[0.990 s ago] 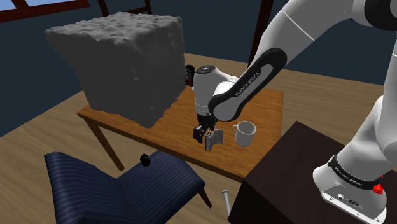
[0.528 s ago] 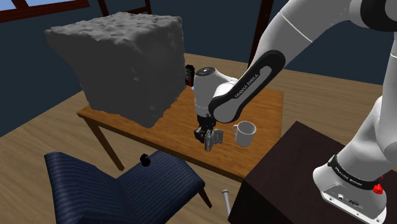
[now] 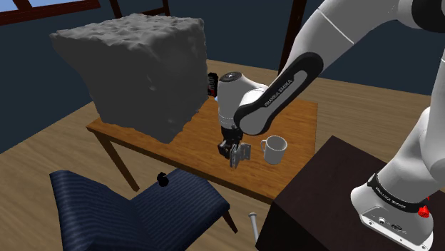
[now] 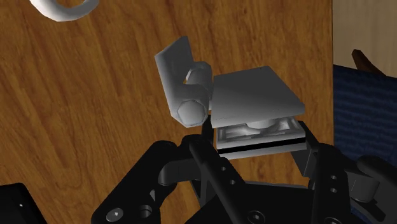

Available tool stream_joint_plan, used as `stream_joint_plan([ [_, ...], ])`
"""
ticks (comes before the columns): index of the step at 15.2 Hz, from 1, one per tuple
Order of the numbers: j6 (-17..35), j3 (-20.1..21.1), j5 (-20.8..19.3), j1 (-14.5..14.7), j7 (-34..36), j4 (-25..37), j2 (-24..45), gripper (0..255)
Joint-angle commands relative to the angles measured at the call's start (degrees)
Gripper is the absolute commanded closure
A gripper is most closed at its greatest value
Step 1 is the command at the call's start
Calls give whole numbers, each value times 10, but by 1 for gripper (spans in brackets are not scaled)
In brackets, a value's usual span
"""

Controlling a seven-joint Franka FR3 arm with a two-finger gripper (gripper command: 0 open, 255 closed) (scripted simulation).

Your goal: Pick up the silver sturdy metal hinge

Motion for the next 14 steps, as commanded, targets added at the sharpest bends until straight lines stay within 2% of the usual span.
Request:
stream_joint_plan([
  [1,-13,3,5,-2,-3,1,-12,255],
  [14,-87,16,33,-11,-22,7,-82,255],
])
